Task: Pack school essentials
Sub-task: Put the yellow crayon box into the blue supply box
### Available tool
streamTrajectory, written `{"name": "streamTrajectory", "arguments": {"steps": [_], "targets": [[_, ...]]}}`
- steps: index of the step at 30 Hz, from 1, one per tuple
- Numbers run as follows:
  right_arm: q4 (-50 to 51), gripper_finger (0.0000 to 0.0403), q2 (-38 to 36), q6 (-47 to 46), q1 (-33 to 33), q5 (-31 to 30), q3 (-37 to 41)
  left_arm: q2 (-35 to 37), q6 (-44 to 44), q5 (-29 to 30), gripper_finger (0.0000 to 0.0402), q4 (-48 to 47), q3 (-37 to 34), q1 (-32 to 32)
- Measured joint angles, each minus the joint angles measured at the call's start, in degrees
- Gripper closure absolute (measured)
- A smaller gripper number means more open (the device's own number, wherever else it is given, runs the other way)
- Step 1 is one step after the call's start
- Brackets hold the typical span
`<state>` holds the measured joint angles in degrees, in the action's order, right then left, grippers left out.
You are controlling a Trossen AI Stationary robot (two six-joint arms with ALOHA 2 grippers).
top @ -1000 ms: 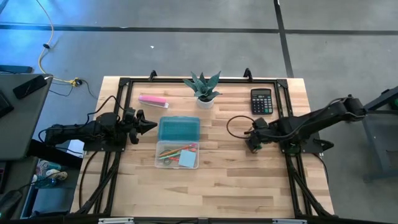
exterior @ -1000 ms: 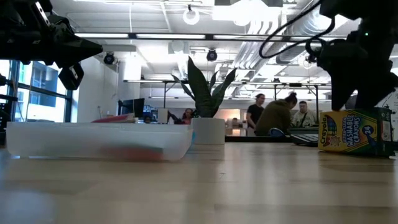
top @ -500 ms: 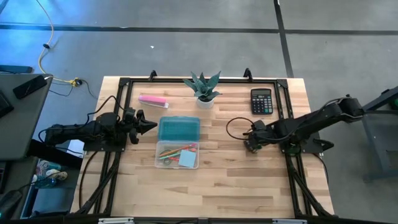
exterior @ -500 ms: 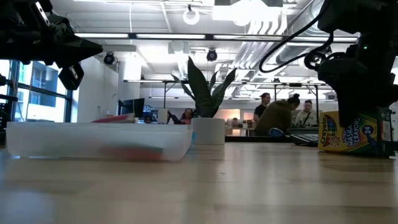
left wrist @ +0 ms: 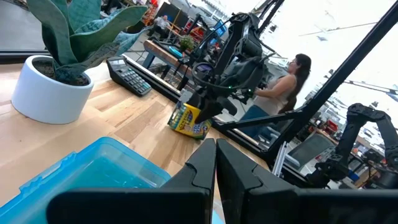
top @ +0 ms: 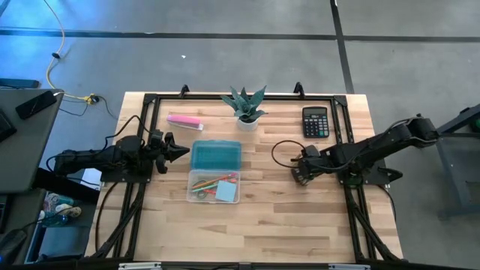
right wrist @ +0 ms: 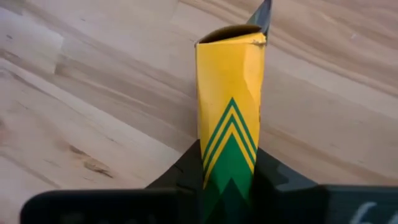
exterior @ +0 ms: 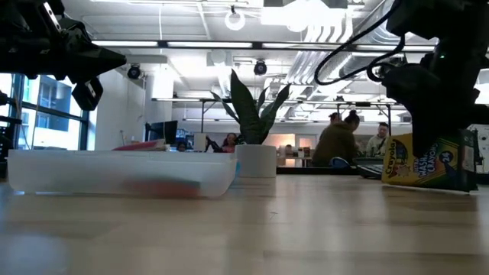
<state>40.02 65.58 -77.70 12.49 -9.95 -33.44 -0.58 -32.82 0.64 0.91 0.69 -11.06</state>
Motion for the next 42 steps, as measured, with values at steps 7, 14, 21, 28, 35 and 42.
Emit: {"name": "streamTrajectory", "arguments": {"steps": [7,14,21,28,35,42], "targets": [[-11.1,0.0334,0.0,0.0,0.0,0.6,0.0,0.0,0.0,0.0,0.0398,0.0,0.0,0.0],[-30.9,0.0333,0.1,1.3,0.0,-3.6,0.0,0.0,0.0,0.0,0.0398,0.0,0.0,0.0],[-50.9,0.0332,3.9,3.2,-0.1,-9.9,0.0,0.0,0.0,0.0,0.0398,0.0,0.0,0.0],[-62.2,0.0332,13.6,4.7,-0.1,-14.1,-4.7,0.0,0.0,1.6,0.0398,0.4,0.0,0.0],[-62.2,0.0332,26.4,8.8,-0.3,-14.1,-17.3,0.0,-0.3,2.5,0.0398,0.7,0.0,0.0],[-61.2,0.0332,36.7,11.0,-1.3,-12.9,-28.6,0.0,-1.2,0.6,0.0394,0.6,0.0,-0.1]]}}
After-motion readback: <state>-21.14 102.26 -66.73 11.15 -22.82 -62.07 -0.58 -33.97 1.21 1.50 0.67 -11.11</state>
